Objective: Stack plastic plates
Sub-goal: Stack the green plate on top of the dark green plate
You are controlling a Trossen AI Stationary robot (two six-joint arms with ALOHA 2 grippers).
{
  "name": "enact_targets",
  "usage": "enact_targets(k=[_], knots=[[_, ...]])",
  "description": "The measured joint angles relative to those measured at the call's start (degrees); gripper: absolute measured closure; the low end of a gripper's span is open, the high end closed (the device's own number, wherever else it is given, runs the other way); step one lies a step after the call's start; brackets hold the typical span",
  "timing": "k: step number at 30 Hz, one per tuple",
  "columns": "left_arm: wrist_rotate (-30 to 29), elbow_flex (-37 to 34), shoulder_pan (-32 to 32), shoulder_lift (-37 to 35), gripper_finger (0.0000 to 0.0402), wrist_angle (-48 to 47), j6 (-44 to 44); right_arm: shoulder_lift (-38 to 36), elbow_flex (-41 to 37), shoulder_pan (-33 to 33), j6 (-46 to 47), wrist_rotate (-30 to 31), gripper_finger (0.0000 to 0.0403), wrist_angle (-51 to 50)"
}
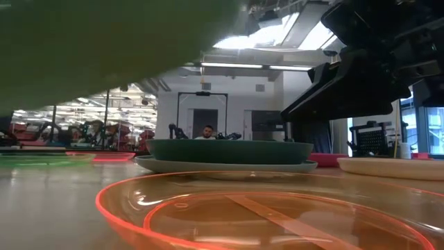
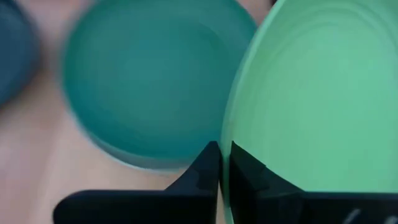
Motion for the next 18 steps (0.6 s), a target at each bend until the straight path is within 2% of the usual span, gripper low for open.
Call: enact_targets(k=[5, 11, 18], knots=[[-4.38, 0.04, 3.54, 1.08, 0.0384, 4.39, -0.04, -4.39, 0.00, 0.20, -1.88, 0.40, 0.0295, -3.23], [-6.02, 0.06, 8.37, 1.85, 0.0382, 9.37, -0.57, -17.29, -0.01, 1.51, -2.36, 1.99, 0.0295, -17.35], [-9.51, 0.12, 12.85, 2.84, 0.0382, 15.22, 1.33, -31.78, 0.04, 3.31, -2.36, 6.67, 0.0295, -27.62]])
